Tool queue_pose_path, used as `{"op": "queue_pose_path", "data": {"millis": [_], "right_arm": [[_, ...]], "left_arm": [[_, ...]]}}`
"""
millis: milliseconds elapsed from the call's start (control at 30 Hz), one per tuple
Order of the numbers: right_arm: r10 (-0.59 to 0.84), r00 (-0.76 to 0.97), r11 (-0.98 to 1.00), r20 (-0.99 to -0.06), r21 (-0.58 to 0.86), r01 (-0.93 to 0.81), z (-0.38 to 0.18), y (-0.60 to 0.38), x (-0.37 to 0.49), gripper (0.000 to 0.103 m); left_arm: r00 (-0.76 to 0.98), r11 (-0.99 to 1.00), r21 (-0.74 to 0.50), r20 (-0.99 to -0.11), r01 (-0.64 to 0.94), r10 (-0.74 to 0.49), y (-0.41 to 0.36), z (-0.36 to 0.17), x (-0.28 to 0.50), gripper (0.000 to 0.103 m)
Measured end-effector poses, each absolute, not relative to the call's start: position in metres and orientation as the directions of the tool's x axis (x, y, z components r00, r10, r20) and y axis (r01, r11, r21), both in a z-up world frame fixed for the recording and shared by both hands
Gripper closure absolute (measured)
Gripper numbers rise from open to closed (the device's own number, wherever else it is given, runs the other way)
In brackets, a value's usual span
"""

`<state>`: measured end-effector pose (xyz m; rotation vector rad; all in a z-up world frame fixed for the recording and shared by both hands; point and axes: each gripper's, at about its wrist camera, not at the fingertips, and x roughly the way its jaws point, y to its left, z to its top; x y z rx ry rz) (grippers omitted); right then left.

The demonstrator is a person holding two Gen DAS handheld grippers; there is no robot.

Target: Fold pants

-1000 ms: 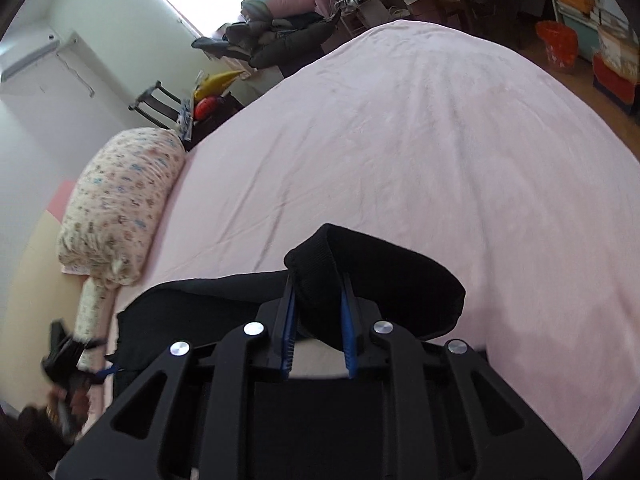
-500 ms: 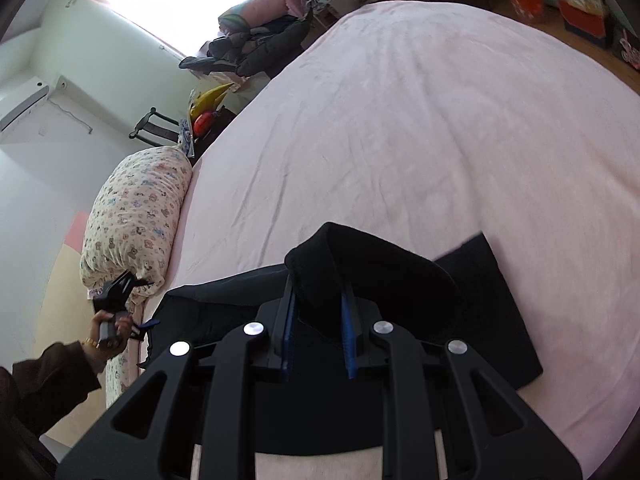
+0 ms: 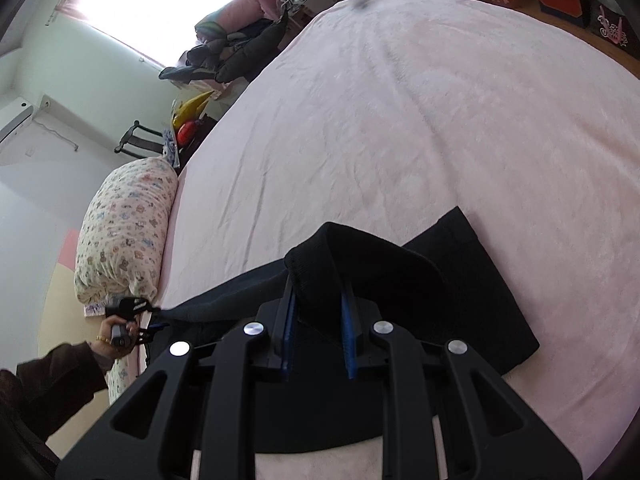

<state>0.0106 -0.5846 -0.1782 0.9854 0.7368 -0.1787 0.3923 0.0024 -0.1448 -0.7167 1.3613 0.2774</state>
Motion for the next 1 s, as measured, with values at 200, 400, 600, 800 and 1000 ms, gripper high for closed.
{"op": "queue_pose_path", "data": {"millis": [200, 400, 600, 800, 1000], "right_arm": [[0.152, 0.759, 0.553, -0.633, 0.691, 0.466, -0.170, -0.594, 0.022, 0.084], [0.146, 0.773, 0.556, -0.617, 0.698, 0.452, -0.156, -0.597, 0.036, 0.084], [0.163, 0.775, 0.570, -0.611, 0.699, 0.432, -0.148, -0.594, 0.024, 0.084], [0.172, 0.760, 0.586, -0.627, 0.685, 0.433, -0.149, -0.587, 0.009, 0.084], [0.184, 0.756, 0.579, -0.628, 0.691, 0.433, -0.158, -0.586, 0.005, 0.084]], "left_arm": [[0.347, 0.760, -0.404, -0.904, -0.510, -0.248, 0.013, -0.107, 0.374, 0.101], [0.375, 0.766, -0.400, -0.900, -0.504, -0.223, 0.041, -0.096, 0.362, 0.103], [0.322, 0.740, -0.443, -0.893, -0.506, -0.315, 0.051, -0.104, 0.339, 0.103], [0.192, 0.806, -0.350, -0.937, -0.477, -0.292, 0.010, -0.122, 0.373, 0.074], [0.217, 0.773, -0.345, -0.938, -0.531, -0.270, 0.003, -0.133, 0.381, 0.074]]}}
